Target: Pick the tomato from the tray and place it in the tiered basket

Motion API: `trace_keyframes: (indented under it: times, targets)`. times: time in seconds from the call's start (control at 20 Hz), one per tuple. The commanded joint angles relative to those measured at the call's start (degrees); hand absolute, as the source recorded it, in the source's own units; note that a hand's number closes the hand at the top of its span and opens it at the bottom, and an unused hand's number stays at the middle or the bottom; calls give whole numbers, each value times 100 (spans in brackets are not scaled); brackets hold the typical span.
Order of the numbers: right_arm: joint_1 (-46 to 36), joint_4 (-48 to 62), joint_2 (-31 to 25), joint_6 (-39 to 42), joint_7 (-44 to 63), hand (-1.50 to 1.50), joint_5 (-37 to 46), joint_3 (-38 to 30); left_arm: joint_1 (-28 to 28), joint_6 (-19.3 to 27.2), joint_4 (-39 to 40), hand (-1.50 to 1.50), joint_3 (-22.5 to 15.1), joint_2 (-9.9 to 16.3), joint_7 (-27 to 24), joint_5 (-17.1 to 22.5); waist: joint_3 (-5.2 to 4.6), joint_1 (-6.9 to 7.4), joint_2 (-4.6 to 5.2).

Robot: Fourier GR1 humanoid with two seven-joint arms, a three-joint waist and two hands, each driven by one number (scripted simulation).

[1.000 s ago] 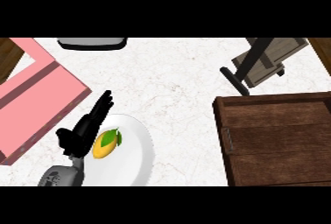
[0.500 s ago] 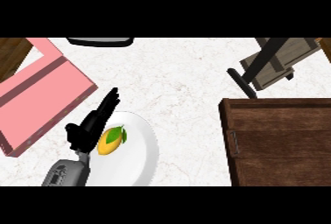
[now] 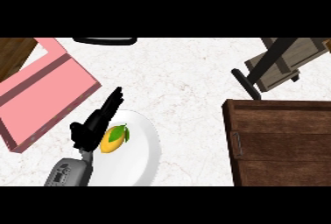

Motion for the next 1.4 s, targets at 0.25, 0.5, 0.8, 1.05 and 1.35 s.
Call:
trace_keyframes:
  times: [0.25,0.5,0.8,1.05,1.35]
  targets:
    - [-1276,2714,531,-1063,-353,150,644,126,-131,100,-77,0,-18,-134,149,-18,21,-50,31]
    - [-1601,3746,919,-2006,-747,150,1046,224,-116,-55,-110,0,52,-9,169,62,23,26,65]
    - [-2159,4630,988,-2485,-1069,150,812,-200,33,-193,-108,0,184,173,-1,116,24,-8,50]
    - [-2187,5081,1066,-3105,-830,150,370,-853,-37,-130,-72,0,163,86,92,100,31,-19,70]
    - [-2450,5361,1011,-3632,-443,-150,16,-1378,109,11,33,0,140,9,-174,-46,27,-102,39]
